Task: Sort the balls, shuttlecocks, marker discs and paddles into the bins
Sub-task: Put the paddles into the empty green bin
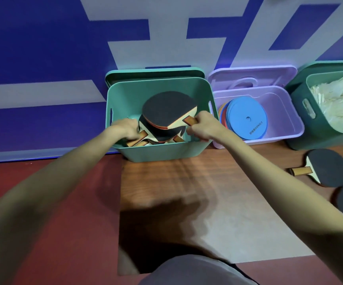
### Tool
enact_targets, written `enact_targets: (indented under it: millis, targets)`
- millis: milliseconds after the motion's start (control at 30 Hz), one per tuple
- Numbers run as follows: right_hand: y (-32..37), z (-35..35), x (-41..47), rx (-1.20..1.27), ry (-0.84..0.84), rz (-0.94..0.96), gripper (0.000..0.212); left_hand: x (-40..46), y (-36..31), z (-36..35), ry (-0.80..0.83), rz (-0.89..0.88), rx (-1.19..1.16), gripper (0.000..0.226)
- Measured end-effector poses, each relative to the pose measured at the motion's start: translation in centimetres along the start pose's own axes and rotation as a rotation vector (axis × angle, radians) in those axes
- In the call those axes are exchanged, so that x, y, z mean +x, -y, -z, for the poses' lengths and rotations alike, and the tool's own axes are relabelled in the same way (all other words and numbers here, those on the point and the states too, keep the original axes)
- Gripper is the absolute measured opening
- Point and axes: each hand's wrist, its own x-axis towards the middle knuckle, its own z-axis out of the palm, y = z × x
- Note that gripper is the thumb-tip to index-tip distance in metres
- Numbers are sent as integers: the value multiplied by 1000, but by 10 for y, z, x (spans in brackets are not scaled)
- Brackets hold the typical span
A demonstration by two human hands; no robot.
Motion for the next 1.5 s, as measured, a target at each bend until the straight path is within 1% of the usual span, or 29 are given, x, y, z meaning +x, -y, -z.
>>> enact_targets:
  millis: [100,200,333,467,500,600,700,767,800,833,900,1000,1067,1133,1200,1300,1367,1500]
  targets:
    - [12,-6,14,-76,79,-13,16,-6,3,3,-74,-30,66,25]
    - [19,-17,32,-117,112,-28,21,-8,8,7,-129,-65,43,22]
    - [21,-30,46,-151,132,-3,20,-10,12,5,-163,-83,17,19]
    - [14,-44,52,-172,164,17,7,-13,12,-3,-172,-111,19,21]
    - [12,-46,52,-190,173,25,7,-14,12,-6,-183,-124,27,22]
    - [4,-49,52,-267,190,40,18,-19,10,-14,-243,-151,43,20]
    - [2,-44,47,-308,192,35,16,-25,4,-18,-307,-160,29,20]
    - [2,-37,40,-330,152,56,21,-29,-2,-19,-354,-172,10,21]
    - [1,-33,36,-348,115,81,19,-31,-6,-19,-375,-177,-7,20]
    - [0,-29,33,-363,59,114,19,-33,-9,-20,-392,-176,-31,20]
    - [-7,-21,25,-342,-88,183,28,-37,-18,-21,-426,-168,-77,19]
    - [-23,-9,-2,-250,-287,365,30,-42,-34,-24,-503,-199,-102,18]
    - [-41,-4,-26,-200,-391,455,30,-49,-48,-30,-598,-231,-151,22]
    - [-65,0,-52,-147,-485,488,29,-57,-65,-38,-728,-311,-230,23]
    - [-96,4,-75,-91,-558,475,27,-66,-87,-47,-830,-463,-308,22]
    - [-153,9,-106,-118,-588,400,27,-83,-127,-63,-887,-637,-310,26]
    - [-195,12,-124,-169,-580,305,30,-89,-156,-76,-865,-693,-292,30]
    - [-277,23,-157,-182,-545,75,35,-91,-219,-107,-730,-755,-253,30]
